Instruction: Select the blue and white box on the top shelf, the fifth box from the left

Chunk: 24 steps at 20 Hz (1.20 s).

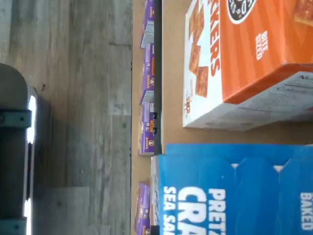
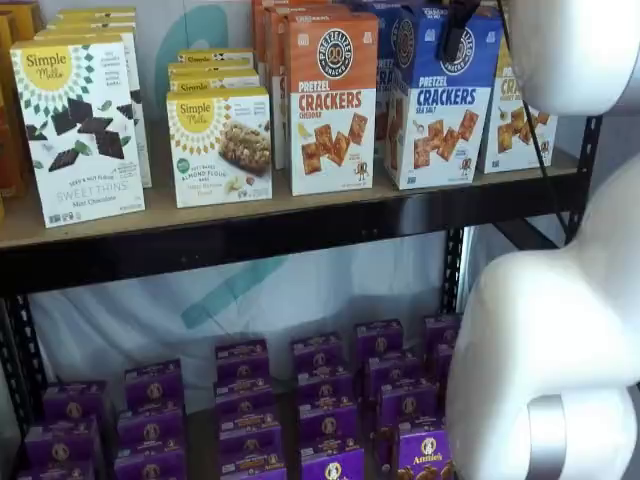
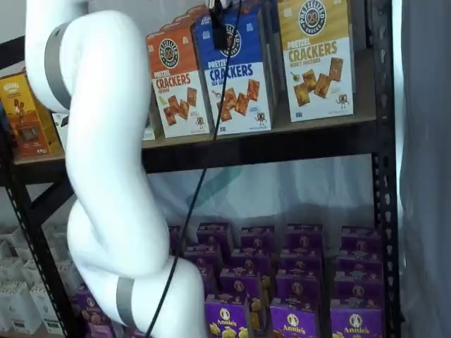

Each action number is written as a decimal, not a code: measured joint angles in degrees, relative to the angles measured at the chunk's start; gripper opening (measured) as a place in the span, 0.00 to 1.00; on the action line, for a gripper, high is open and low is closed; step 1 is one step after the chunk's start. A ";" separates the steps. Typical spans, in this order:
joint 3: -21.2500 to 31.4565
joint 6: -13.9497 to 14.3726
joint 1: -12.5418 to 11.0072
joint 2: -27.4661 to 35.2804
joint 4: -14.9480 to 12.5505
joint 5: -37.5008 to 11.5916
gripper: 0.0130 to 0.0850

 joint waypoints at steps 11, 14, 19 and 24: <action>3.46 0.91 1.13 -5.59 -1.58 4.01 0.61; 5.85 0.84 0.86 -8.30 -1.27 4.70 0.61; 9.78 0.42 0.53 -12.31 -1.55 5.16 0.61; 14.26 -0.42 0.16 -16.16 -2.63 5.34 0.61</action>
